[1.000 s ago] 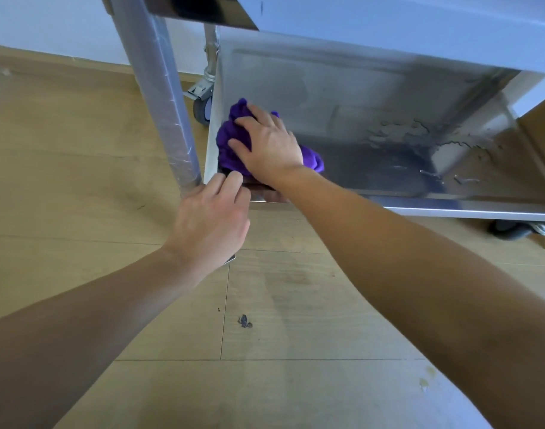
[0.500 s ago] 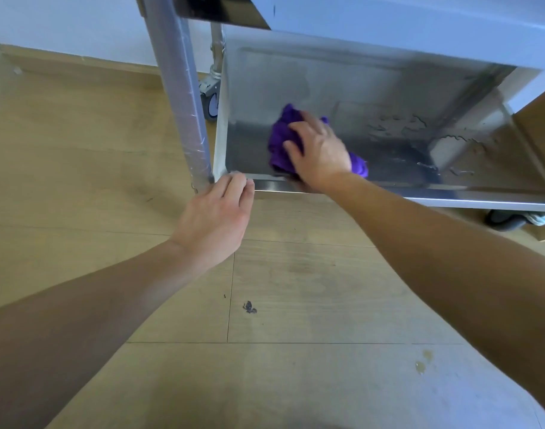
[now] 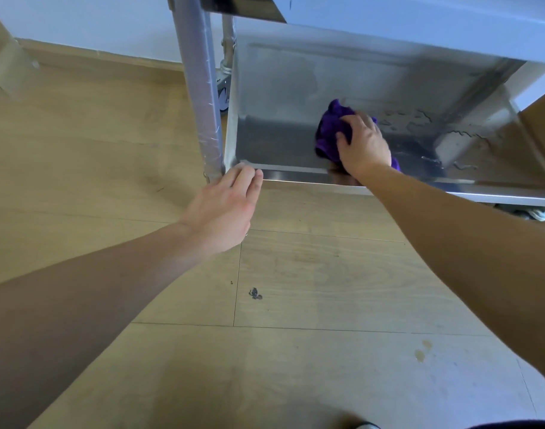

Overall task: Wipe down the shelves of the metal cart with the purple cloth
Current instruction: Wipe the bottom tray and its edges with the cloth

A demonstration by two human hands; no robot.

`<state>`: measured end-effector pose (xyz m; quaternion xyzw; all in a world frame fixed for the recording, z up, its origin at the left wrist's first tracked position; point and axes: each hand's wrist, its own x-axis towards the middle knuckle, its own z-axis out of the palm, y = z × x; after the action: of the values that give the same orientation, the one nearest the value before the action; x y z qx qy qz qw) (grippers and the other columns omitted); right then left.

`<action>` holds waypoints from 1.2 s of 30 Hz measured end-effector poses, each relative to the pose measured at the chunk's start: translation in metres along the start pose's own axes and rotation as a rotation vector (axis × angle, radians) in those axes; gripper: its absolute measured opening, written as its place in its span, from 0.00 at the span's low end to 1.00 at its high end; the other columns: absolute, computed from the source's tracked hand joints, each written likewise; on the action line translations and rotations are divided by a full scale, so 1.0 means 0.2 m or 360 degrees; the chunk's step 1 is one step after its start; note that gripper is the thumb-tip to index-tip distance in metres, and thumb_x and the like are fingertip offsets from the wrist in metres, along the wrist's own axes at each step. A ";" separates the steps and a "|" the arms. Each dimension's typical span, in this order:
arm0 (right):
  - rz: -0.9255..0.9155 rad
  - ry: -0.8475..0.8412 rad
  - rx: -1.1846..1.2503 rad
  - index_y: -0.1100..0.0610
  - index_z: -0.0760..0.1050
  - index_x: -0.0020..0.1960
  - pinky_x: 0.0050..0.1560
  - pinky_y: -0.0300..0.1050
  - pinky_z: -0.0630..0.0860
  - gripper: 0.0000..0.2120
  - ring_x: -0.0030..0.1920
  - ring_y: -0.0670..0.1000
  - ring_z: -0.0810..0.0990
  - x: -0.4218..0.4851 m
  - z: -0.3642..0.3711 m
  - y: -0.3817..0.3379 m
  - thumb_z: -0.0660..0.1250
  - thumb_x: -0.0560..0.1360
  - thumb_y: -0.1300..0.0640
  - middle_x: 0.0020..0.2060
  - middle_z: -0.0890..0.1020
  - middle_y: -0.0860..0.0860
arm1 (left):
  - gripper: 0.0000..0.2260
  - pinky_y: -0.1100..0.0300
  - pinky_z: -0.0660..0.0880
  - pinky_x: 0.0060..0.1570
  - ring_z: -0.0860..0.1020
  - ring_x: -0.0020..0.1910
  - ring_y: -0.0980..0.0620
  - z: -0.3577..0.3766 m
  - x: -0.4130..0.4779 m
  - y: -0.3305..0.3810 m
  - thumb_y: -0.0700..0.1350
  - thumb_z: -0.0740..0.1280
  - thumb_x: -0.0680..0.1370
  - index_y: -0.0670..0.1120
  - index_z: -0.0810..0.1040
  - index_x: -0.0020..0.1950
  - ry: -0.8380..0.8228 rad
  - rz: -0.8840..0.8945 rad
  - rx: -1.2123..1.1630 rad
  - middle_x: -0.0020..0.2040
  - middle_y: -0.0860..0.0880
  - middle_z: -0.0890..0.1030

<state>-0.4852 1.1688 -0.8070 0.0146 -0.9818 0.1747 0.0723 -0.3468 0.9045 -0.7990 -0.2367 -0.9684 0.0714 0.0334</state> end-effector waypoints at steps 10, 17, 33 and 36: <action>-0.0588 -0.0260 0.0041 0.50 0.71 0.69 0.66 0.55 0.70 0.22 0.71 0.54 0.67 -0.15 0.11 -0.45 0.61 0.79 0.42 0.74 0.65 0.50 | 0.35 0.53 0.77 0.45 0.71 0.63 0.43 -0.05 -0.01 -0.01 0.46 0.70 0.68 0.35 0.66 0.72 -0.0148 -0.0021 -0.0030 0.63 0.40 0.72; -0.0468 -0.0259 0.0087 0.48 0.71 0.68 0.65 0.51 0.72 0.17 0.71 0.51 0.67 -0.12 0.04 -0.33 0.61 0.81 0.48 0.73 0.66 0.47 | 0.25 0.54 0.76 0.43 0.71 0.60 0.46 -0.12 0.07 0.05 0.47 0.64 0.74 0.39 0.69 0.69 -0.0057 -0.0087 -0.0123 0.63 0.44 0.69; 0.0069 0.0043 -0.0095 0.52 0.71 0.69 0.65 0.56 0.71 0.17 0.69 0.56 0.69 -0.08 -0.26 0.60 0.59 0.81 0.52 0.70 0.71 0.51 | 0.24 0.52 0.72 0.60 0.71 0.65 0.46 -0.15 0.47 0.57 0.45 0.61 0.76 0.40 0.68 0.71 0.0055 0.0216 -0.0247 0.68 0.46 0.71; 0.0288 0.0089 -0.0124 0.51 0.71 0.69 0.64 0.58 0.71 0.18 0.69 0.57 0.68 -0.07 -0.29 0.69 0.59 0.80 0.50 0.70 0.71 0.51 | 0.21 0.52 0.74 0.52 0.76 0.58 0.46 -0.14 0.49 0.60 0.44 0.62 0.74 0.41 0.74 0.67 0.0099 0.0156 -0.0317 0.63 0.47 0.75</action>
<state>-0.4708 1.3188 -0.8030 -0.0818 -0.9828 0.1427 0.0843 -0.3776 1.0585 -0.7872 -0.2879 -0.9565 -0.0311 0.0362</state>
